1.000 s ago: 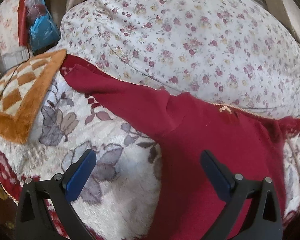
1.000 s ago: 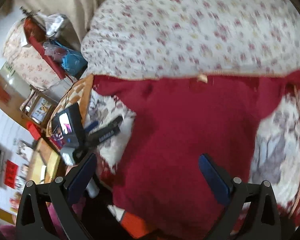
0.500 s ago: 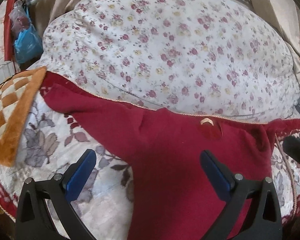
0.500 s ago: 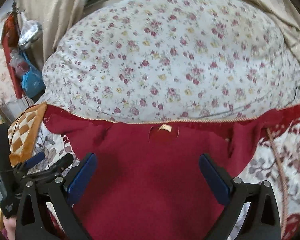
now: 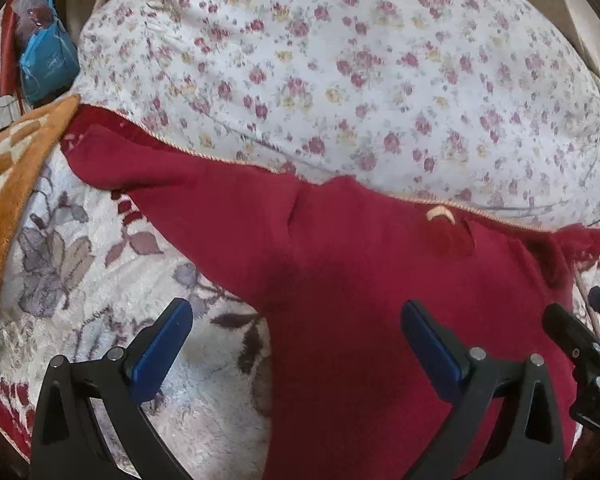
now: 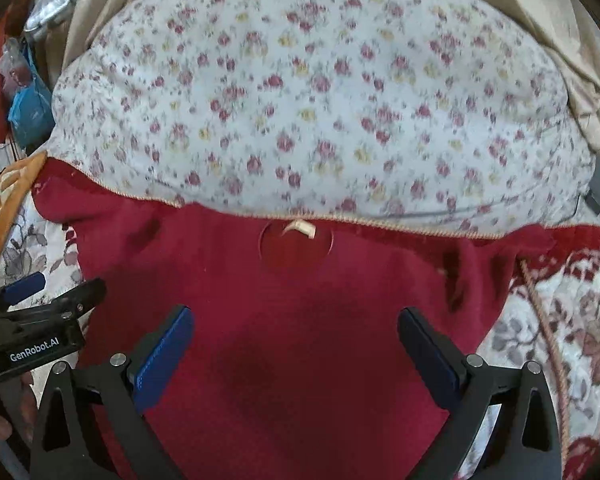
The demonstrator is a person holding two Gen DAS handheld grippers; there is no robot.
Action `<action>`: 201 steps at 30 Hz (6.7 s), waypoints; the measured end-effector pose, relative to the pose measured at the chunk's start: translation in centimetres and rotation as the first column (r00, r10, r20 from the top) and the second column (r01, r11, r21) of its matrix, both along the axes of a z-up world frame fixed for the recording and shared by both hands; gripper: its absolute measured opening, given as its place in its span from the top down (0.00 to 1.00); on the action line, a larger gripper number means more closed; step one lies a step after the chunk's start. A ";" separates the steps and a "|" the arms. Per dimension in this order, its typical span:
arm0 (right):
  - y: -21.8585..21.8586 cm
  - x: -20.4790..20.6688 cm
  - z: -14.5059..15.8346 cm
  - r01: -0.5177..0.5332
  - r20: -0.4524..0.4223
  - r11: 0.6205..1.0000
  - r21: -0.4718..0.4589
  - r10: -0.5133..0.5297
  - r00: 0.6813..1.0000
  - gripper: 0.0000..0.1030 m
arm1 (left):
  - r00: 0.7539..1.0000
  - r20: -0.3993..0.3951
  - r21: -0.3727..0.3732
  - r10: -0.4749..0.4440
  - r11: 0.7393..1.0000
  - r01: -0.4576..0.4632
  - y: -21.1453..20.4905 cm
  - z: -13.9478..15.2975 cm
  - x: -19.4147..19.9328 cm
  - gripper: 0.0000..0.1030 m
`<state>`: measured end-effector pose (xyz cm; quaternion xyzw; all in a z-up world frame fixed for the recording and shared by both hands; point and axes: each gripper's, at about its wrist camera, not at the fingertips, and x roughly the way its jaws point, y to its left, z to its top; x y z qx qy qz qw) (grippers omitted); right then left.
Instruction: Fold small clothes
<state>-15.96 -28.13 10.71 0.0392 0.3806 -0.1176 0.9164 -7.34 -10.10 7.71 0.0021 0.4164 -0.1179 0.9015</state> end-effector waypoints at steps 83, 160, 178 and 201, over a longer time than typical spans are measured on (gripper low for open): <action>0.4 2.7 -3.3 0.015 -0.133 0.983 0.184 0.010 0.991 0.00 | 0.999 -0.016 0.023 0.042 0.999 -0.042 1.2 -0.8 2.1 0.00; 35.2 32.8 -7.1 -0.634 -0.009 0.717 0.290 0.664 0.747 0.26 | 0.834 -0.047 0.065 0.550 0.835 -0.547 22.2 0.0 5.2 0.00; 20.5 25.1 3.7 -0.619 0.161 0.641 0.453 0.624 0.764 0.90 | 0.839 -0.061 0.061 0.540 0.841 -0.537 20.8 -0.6 6.0 0.00; -13.7 1.9 -6.3 -0.039 -0.079 0.874 0.484 0.089 0.993 0.87 | 0.983 -0.071 0.159 0.171 0.975 -0.158 5.5 -2.7 4.1 0.00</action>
